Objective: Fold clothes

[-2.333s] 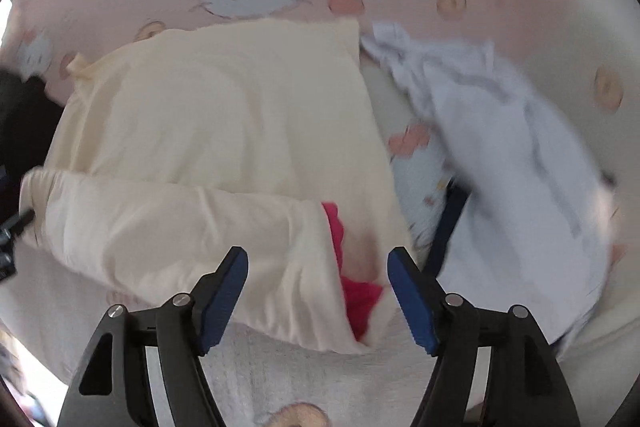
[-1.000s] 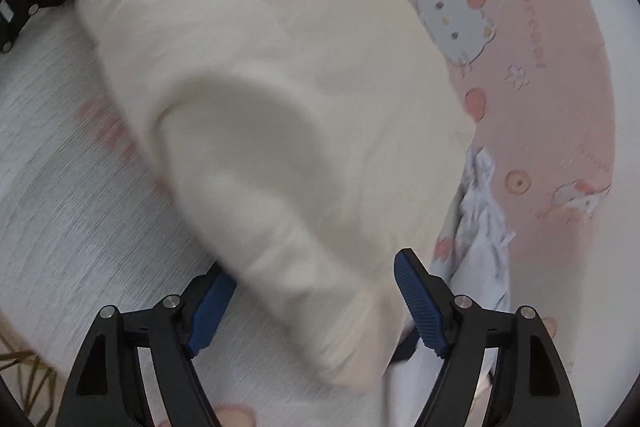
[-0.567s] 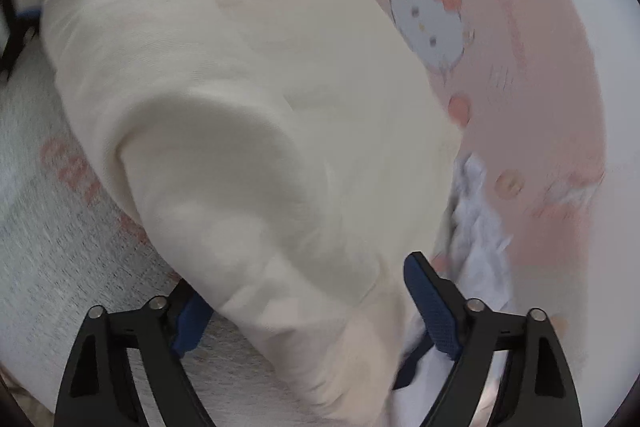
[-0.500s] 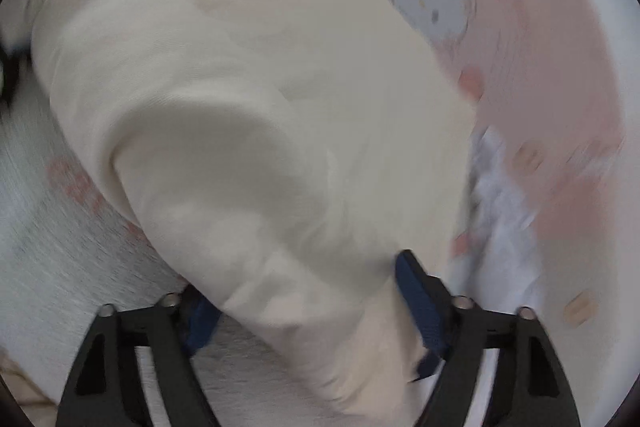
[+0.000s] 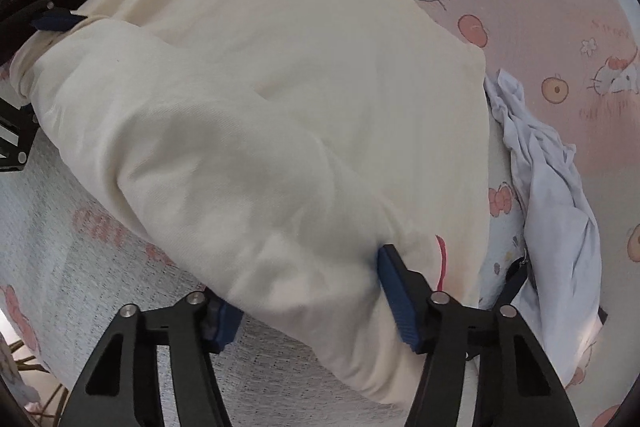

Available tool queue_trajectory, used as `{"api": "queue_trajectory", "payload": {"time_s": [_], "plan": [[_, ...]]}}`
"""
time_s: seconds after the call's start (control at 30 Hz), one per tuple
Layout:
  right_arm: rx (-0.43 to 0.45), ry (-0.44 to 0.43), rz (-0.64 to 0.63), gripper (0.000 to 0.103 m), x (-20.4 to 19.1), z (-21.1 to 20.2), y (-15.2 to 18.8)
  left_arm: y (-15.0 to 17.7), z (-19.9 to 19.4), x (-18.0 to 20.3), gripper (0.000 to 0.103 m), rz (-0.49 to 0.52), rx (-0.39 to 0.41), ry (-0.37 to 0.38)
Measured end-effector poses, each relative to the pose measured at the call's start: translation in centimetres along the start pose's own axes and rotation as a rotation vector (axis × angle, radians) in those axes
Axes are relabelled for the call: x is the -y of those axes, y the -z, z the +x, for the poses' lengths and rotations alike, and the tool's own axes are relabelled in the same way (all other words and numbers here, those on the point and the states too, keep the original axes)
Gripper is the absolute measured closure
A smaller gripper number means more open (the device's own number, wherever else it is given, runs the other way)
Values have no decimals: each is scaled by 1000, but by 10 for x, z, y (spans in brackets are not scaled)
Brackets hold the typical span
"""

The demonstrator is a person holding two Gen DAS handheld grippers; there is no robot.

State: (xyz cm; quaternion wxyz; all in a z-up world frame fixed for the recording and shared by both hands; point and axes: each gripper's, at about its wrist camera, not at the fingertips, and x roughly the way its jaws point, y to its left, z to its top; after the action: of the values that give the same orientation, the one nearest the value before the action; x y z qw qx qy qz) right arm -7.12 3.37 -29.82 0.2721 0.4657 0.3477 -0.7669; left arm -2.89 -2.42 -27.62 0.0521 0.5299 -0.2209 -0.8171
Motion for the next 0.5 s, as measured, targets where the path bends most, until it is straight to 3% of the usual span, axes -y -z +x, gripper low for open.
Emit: {"api": "queue_trajectory", "payload": {"time_s": [0.1, 0.2, 0.33, 0.5], "plan": [[-21, -14, 27, 65, 5, -5, 1, -5, -6, -6, 54, -31, -14, 30], [-20, -55, 59, 73, 10, -14, -2, -2, -16, -15, 61, -99, -24, 62], [-8, -70, 55, 76, 5, -31, 0, 0, -27, -23, 65, -173, -52, 52], [-29, -112, 95, 76, -1, -52, 8, 20, -50, -22, 66, -249, -71, 110]]}}
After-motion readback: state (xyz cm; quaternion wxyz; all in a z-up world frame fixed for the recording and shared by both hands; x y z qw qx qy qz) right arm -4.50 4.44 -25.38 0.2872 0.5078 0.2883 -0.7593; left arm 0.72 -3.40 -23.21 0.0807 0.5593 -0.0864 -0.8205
